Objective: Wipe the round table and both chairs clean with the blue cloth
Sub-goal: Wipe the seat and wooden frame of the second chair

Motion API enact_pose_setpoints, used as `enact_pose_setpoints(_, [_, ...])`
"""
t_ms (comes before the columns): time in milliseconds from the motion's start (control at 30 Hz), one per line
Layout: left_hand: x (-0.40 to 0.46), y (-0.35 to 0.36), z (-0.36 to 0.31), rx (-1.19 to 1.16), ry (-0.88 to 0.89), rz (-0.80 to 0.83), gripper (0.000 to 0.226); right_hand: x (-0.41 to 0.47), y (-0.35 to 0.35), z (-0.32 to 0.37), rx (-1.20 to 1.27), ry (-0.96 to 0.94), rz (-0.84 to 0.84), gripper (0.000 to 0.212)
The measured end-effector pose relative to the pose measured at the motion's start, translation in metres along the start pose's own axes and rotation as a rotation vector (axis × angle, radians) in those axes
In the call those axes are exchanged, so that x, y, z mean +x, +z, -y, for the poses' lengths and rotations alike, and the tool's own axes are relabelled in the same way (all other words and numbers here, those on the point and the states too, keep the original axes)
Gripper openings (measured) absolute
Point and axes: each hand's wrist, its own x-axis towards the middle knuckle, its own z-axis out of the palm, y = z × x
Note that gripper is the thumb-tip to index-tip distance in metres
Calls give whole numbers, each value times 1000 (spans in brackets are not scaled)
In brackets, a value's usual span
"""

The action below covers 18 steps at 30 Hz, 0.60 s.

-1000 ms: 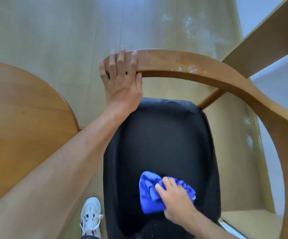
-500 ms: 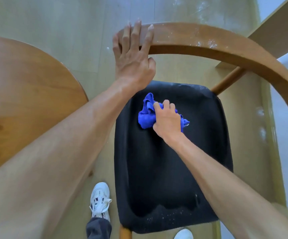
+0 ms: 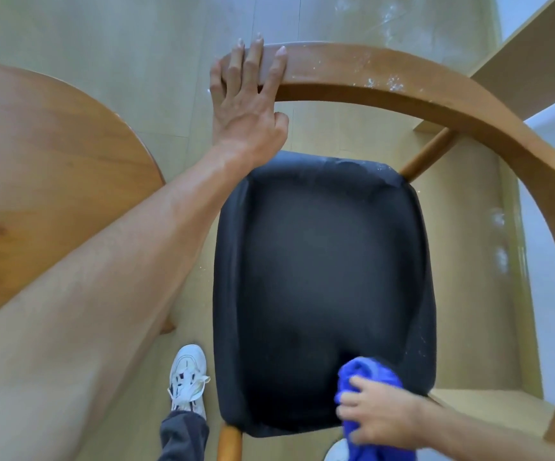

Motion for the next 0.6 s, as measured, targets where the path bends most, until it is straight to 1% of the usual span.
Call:
enact_pose_setpoints(33, [0, 0, -1, 7, -4, -6, 79, -18, 7, -21, -31, 8, -9, 25])
enact_pose_setpoints(67, [0, 1, -2, 12, -8, -13, 79, -35, 11, -44, -29, 78, -19, 29])
enact_pose_setpoints(133, [0, 2, -3, 12, -7, -23, 80, -65, 9, -92, 60, 311, -2, 36])
enact_pose_setpoints(167, [0, 2, -2, 12, -6, -27, 80, -75, 9, -113, 128, 430, 13, 39])
enact_pose_setpoints(233, [-1, 2, -1, 13, -5, -33, 80, -80, 15, -139, 266, 679, -40, 54])
enact_pose_setpoints(267, [-1, 1, -1, 13, -4, -33, 80, -78, 18, -142, 396, 814, -63, 61])
enact_pose_setpoints(300, [-1, 1, -1, 11, -2, -30, 80, -74, 22, -141, 526, 941, -134, 64])
enact_pose_setpoints(400, [-1, 2, -1, 11, 6, -29, 80, -64, 33, -123, 829, 1248, -419, 62])
enact_pose_setpoints(467, [-2, 2, 0, 13, 8, -27, 80, -54, 35, -122, 976, 1466, -585, 52])
enact_pose_setpoints(500, [-2, 3, 1, 12, 12, -28, 80, -47, 31, -124, 1013, 1573, -637, 45])
enact_pose_setpoints(533, [-2, 4, 1, 13, 15, -31, 80, -40, 25, -125, 1016, 1645, -653, 40])
enact_pose_setpoints(600, [-2, 5, 1, 7, 23, -33, 80, -26, 16, -116, 960, 1676, -615, 36])
